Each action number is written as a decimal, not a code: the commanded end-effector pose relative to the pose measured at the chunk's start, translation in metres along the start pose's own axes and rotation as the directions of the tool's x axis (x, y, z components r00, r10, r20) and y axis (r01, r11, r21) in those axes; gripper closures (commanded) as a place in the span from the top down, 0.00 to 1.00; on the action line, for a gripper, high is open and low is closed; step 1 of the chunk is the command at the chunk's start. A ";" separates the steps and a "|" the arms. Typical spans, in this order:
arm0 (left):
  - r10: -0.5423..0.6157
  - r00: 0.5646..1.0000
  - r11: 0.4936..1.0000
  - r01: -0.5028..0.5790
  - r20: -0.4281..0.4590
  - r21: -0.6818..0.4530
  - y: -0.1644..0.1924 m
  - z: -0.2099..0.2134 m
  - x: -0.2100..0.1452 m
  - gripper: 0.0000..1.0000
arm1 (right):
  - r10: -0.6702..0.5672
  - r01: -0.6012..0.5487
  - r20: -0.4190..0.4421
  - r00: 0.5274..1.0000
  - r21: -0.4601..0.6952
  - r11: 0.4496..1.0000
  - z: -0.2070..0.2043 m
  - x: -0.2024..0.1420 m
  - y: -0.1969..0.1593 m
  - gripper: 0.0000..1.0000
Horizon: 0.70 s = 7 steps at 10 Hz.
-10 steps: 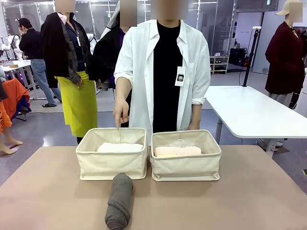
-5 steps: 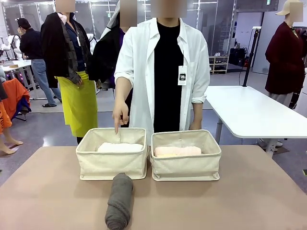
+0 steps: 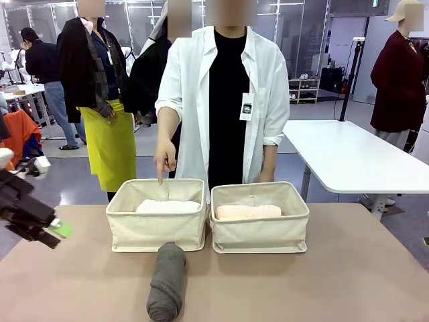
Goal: Divide the towels into two baskets.
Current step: Pick up one hotel-folded towel from the bottom of the table and place it in the Fabric basket indicated by the person.
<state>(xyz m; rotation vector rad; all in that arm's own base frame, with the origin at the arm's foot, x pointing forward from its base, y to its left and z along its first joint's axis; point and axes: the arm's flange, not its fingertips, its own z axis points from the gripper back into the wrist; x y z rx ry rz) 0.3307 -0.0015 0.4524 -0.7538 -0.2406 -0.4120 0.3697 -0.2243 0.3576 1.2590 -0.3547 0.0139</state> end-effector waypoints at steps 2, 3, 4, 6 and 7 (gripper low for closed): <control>0.029 1.000 0.999 -0.029 0.004 0.035 -0.033 -0.065 0.003 0.96 | 0.007 -0.007 0.001 1.000 -0.002 1.000 0.000 0.001 0.002 1.00; 0.007 1.000 0.999 -0.006 -0.026 0.041 -0.044 -0.084 0.010 0.96 | 0.007 -0.007 0.001 1.000 -0.002 1.000 0.000 0.001 0.002 1.00; -0.011 0.998 0.998 0.014 -0.058 0.061 -0.054 -0.104 0.017 0.96 | 0.007 -0.007 0.001 1.000 -0.002 1.000 0.000 0.001 0.002 1.00; 0.002 0.998 0.992 0.007 -0.069 0.125 -0.064 -0.136 0.019 0.96 | 0.007 -0.007 0.001 1.000 -0.002 1.000 0.000 0.001 0.002 1.00; 0.005 0.998 0.987 0.005 -0.061 0.163 -0.066 -0.148 0.018 0.96 | 0.007 -0.007 0.001 1.000 -0.002 1.000 0.000 0.001 0.002 1.00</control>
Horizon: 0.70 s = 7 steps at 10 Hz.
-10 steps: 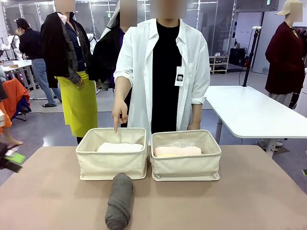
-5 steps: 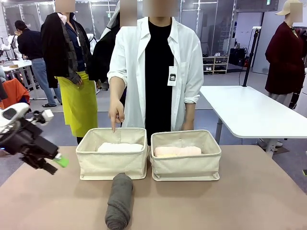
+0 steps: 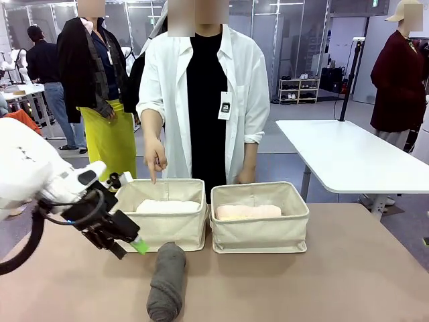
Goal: Divide the towels into two baskets.
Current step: Pick up one hotel-folded towel from the bottom of the table and place it in the Fabric basket indicated by the person.
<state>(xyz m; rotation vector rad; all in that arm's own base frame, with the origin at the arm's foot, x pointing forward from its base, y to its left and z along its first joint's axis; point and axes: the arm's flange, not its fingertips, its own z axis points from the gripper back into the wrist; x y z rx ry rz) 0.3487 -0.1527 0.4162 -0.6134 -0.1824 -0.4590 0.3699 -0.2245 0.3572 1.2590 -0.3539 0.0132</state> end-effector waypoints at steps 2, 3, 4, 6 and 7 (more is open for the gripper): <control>0.090 0.992 0.991 -0.098 0.093 0.094 0.001 -0.034 -0.020 0.96 | 0.008 -0.008 0.002 1.000 -0.002 1.000 0.000 0.000 0.003 1.00; 0.122 0.987 0.987 -0.132 0.103 0.095 0.002 -0.045 -0.019 0.96 | 0.008 -0.008 0.002 1.000 -0.002 1.000 0.000 0.000 0.003 1.00; 0.157 0.984 0.983 -0.163 0.082 0.080 0.002 -0.055 -0.019 0.96 | 0.008 -0.008 0.002 1.000 -0.002 1.000 0.000 0.000 0.003 1.00; 0.212 0.973 0.974 -0.218 0.086 0.059 0.002 -0.072 -0.015 0.96 | 0.008 -0.008 0.002 1.000 -0.002 1.000 0.000 0.000 0.003 1.00; 0.233 0.971 0.971 -0.236 0.061 0.046 0.002 -0.079 -0.013 0.96 | 0.008 -0.008 0.002 1.000 -0.002 1.000 0.000 0.000 0.003 1.00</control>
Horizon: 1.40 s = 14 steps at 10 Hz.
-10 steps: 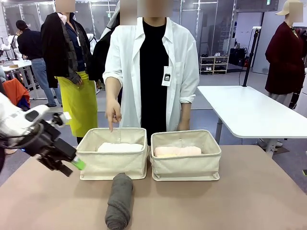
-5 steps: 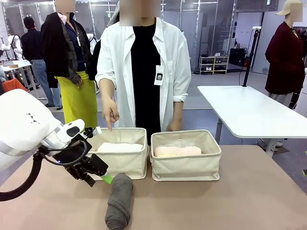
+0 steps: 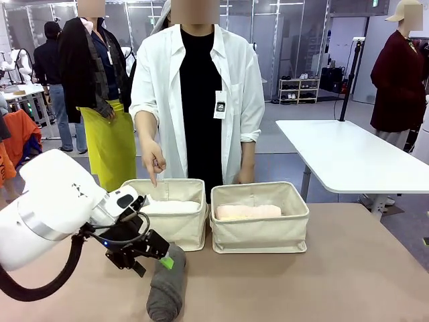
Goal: Divide the towels into two baskets.
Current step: Pick up one hotel-folded towel from the bottom of the table and place it in the Fabric basket indicated by the person.
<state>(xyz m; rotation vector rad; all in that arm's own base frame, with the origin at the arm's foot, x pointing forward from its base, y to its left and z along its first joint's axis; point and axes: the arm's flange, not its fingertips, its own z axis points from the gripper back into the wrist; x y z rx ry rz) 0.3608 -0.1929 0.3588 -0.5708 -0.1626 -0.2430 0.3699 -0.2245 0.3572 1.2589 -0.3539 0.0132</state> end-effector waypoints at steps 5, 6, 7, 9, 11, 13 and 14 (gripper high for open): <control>0.137 0.990 0.989 -0.138 0.018 0.043 0.004 -0.047 -0.011 0.96 | 0.008 -0.008 0.002 1.000 -0.002 1.000 0.000 0.000 0.003 1.00; 0.123 0.992 0.991 -0.124 0.042 0.042 0.004 -0.051 -0.008 0.96 | 0.008 -0.008 0.002 1.000 -0.002 1.000 0.000 0.000 0.003 1.00; 0.098 0.995 0.995 -0.099 0.029 0.029 0.002 -0.054 -0.008 0.93 | 0.008 -0.008 0.002 1.000 -0.002 1.000 0.000 0.000 0.003 1.00; 0.089 0.995 0.996 -0.089 0.036 -0.002 0.003 -0.054 -0.006 0.74 | 0.008 -0.008 0.002 1.000 -0.002 1.000 0.000 0.000 0.003 1.00; 0.109 0.992 0.994 -0.110 0.060 0.015 0.004 -0.056 -0.002 0.55 | 0.008 -0.008 0.002 1.000 -0.002 1.000 0.000 0.000 0.003 1.00; 0.144 0.987 0.988 -0.147 0.068 0.040 0.007 -0.062 0.001 0.39 | 0.008 -0.008 0.002 1.000 -0.002 1.000 0.000 0.000 0.003 1.00; 0.129 0.989 0.991 -0.132 0.076 0.037 0.005 -0.060 0.002 0.28 | 0.008 -0.008 0.002 1.000 -0.002 1.000 0.000 0.000 0.003 1.00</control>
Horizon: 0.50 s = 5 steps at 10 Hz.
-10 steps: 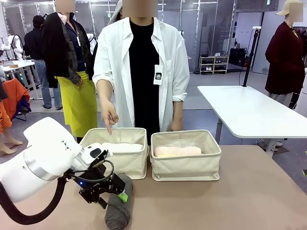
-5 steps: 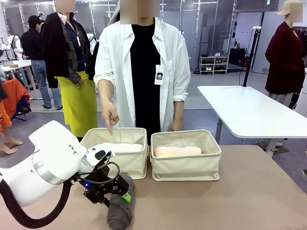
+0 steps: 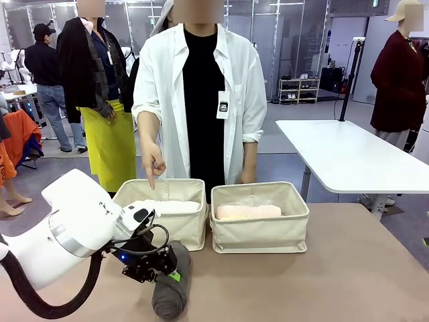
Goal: Divide the towels into two baskets.
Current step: Pick up one hotel-folded towel from the bottom of the table and place it in the Fabric basket indicated by the person.
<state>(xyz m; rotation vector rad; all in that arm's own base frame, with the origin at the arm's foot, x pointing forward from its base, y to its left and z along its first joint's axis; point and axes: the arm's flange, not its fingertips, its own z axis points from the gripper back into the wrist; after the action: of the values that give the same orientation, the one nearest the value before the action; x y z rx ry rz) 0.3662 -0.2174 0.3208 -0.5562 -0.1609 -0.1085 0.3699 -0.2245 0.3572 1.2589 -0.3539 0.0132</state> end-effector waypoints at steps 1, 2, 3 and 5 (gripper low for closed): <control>-0.006 0.998 1.000 0.005 0.061 0.012 0.001 -0.009 0.003 0.25 | 0.008 -0.008 0.002 1.000 -0.002 1.000 0.000 0.000 0.003 1.00; 0.006 0.997 1.000 -0.008 0.081 0.016 -0.006 0.005 0.007 0.23 | 0.008 -0.008 0.002 1.000 -0.002 1.000 0.000 0.000 0.003 1.00; 0.015 0.995 0.999 -0.017 0.096 0.028 -0.012 0.034 0.009 0.23 | 0.008 -0.008 0.002 1.000 -0.002 1.000 0.000 0.000 0.003 1.00; -0.050 0.995 0.998 0.047 0.083 0.037 -0.018 0.088 0.016 0.23 | 0.008 -0.008 0.002 1.000 -0.002 1.000 0.000 0.000 0.003 1.00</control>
<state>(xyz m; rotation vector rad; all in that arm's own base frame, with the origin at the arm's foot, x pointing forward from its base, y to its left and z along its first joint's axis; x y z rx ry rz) 0.3764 -0.2008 0.3713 -0.5278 -0.2619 -0.1035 0.3699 -0.2247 0.3572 1.2588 -0.3542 0.0128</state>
